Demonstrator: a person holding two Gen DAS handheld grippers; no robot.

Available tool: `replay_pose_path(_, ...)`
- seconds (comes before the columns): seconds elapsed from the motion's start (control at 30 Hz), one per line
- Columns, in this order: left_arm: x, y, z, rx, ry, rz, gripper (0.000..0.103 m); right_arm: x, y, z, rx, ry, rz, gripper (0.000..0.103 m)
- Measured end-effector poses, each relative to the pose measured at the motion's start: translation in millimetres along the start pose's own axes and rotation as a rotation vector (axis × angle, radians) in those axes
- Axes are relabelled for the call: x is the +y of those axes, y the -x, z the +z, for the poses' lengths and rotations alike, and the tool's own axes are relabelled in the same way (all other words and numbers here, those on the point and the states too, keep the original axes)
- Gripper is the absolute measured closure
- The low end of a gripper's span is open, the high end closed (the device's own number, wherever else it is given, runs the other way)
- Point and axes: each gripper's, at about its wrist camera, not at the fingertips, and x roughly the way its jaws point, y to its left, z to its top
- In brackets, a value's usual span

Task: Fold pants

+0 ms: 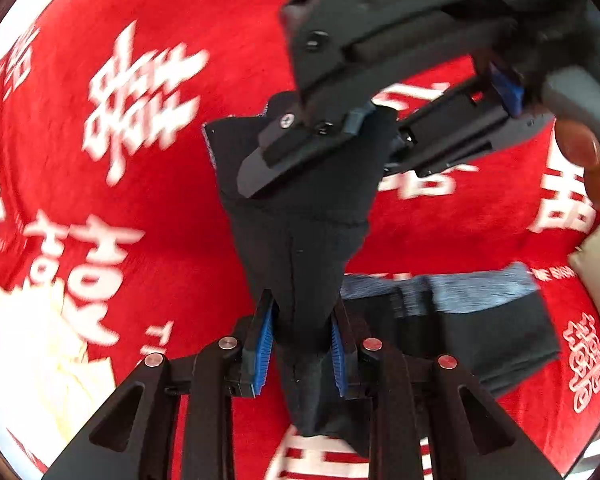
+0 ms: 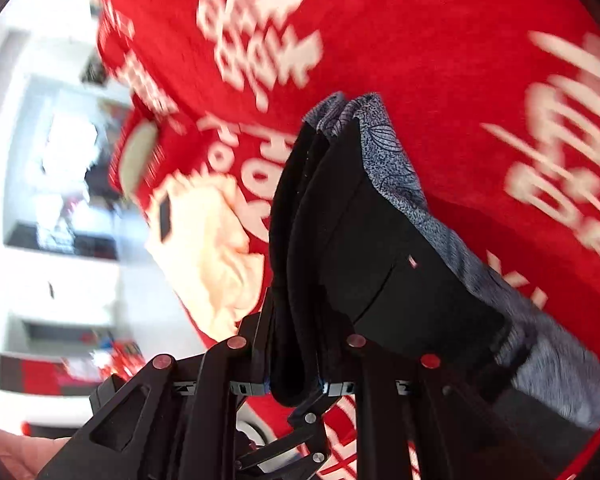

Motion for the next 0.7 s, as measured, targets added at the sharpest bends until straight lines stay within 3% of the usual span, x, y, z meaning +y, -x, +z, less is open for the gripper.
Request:
replay_pose_path(0.23,-93.9,24.4,18.8,-0.004,-0.155,-0.101,0.077,-56.9,105.2,-72.4,-0.204,-0.108,0.082,0.085)
replay_pose_path(0.43,-184.1,24.5,11.4,0.035,-0.316,-0.173,0.077,-125.0,161.1,-151.9,-0.372,-0.263,0.142,0.085)
replay_pose_path(0.6,-249.3,-0.5,-19.8,0.127,-0.427,-0.200,0.077,-194.1,180.0,-210.2,-0.437,-0.399,0.140,0.085)
replay_pose_path(0.7,-271.6,-23.6,-44.5,0.198,-0.476,-0.180,0.076,-234.7,167.7,-238.9,-0.445,-0.476,0.145,0.085)
